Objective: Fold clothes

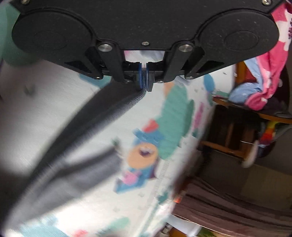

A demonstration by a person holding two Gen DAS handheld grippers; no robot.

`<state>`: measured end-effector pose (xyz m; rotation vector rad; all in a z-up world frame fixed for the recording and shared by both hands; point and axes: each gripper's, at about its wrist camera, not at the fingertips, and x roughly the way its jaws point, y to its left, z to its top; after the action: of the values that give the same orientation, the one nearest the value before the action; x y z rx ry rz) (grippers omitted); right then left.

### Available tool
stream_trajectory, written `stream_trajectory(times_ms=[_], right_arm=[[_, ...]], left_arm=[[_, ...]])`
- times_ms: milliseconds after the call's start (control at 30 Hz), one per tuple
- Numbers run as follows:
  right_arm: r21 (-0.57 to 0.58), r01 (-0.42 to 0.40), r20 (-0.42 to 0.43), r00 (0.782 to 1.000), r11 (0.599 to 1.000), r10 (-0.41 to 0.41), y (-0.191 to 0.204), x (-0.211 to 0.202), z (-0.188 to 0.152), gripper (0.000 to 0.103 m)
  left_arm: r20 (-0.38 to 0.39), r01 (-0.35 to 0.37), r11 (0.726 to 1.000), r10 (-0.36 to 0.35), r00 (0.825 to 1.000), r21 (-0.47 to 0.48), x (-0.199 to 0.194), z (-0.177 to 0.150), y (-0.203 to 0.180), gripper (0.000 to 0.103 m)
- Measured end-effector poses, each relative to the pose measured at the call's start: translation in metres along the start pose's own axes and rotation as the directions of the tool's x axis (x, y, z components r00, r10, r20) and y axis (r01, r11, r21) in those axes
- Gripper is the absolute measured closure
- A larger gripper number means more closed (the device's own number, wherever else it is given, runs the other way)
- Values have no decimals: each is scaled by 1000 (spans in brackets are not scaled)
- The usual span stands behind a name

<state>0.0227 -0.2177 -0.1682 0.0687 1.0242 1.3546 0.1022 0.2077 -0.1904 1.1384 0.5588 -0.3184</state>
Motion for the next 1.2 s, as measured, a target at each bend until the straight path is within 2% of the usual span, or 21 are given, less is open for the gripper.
stream_trajectory(times_ms=[67, 133, 267, 433, 500, 567, 600, 633, 667, 700, 733, 767, 800, 900, 967, 1000, 1033, 1067, 1133, 1167, 1200], right_arm=[[104, 24, 60, 998, 994, -30, -18, -10, -7, 96], [243, 68, 130, 986, 968, -102, -44, -28, -21, 96], [449, 143, 219, 940, 882, -263, -85, -66, -51, 96], [613, 210, 241, 869, 762, -433, -135, -95, -84, 96], [657, 234, 217, 852, 717, -477, -156, -97, -94, 96], [702, 272, 182, 825, 658, -535, -175, -99, -102, 96], [729, 292, 161, 805, 619, -570, -185, -99, -106, 96], [755, 307, 143, 785, 579, -603, -195, -99, -110, 95], [770, 332, 123, 760, 544, -638, -201, -99, -111, 94], [776, 366, 99, 733, 514, -672, -204, -99, -111, 93], [779, 382, 90, 716, 497, -692, -206, -99, -110, 93], [780, 387, 94, 704, 492, -704, -204, -99, -109, 90], [772, 406, 94, 688, 489, -720, -198, -100, -108, 88], [715, 497, 87, 635, 492, -767, -173, -106, -108, 86], [659, 531, 100, 640, 533, -762, -151, -109, -108, 86], [620, 539, 104, 664, 570, -740, -139, -108, -109, 86], [575, 541, 102, 698, 615, -709, -127, -104, -109, 86], [517, 548, 97, 726, 657, -681, -115, -98, -109, 85], [366, 571, 80, 768, 735, -636, -91, -80, -105, 82], [297, 572, 61, 788, 765, -612, -82, -69, -103, 78], [235, 575, 39, 800, 784, -598, -76, -57, -101, 71]], left_arm=[[53, -9, 1000, 8, 999, 24, 17, 23, 8, 100], [108, 1, 999, -7, 994, 49, 37, 49, 15, 100], [179, 72, 993, -87, 980, 91, 95, 111, 27, 100], [161, 224, 958, -253, 954, 179, 179, 188, 15, 100], [91, 298, 934, -320, 943, 196, 213, 215, 3, 100], [34, 323, 935, -331, 943, 146, 242, 236, -5, 86], [30, 292, 949, -298, 954, 118, 250, 242, -6, 76], [31, 267, 962, -269, 963, 61, 251, 243, -2, 53], [31, 242, 970, -242, 970, 1, 251, 244, 3, 48], [40, 244, 966, -241, 970, -83, 248, 238, 13, 48], [40, 265, 945, -262, 964, -193, 243, 227, 24, 48], [56, 294, 909, -290, 955, -297, 238, 213, 33, 48], [79, 335, 854, -332, 940, -397, 231, 193, 42, 48], [171, 441, 639, -440, 882, -630, 214, 130, 58, 48], [233, 502, 489, -510, 828, -714, 210, 96, 59, 48], [249, 516, 441, -532, 809, -735, 207, 85, 54, 48], [257, 529, 425, -547, 797, -734, 200, 76, 48, 48], [267, 551, 468, -543, 796, -691, 190, 71, 43, 48], [264, 563, 690, -500, 825, -455, 162, 81, 20, 48], [267, 543, 779, -476, 838, -314, 147, 87, 8, 48], [275, 505, 847, -452, 849, -166, 133, 92, -4, 48]])
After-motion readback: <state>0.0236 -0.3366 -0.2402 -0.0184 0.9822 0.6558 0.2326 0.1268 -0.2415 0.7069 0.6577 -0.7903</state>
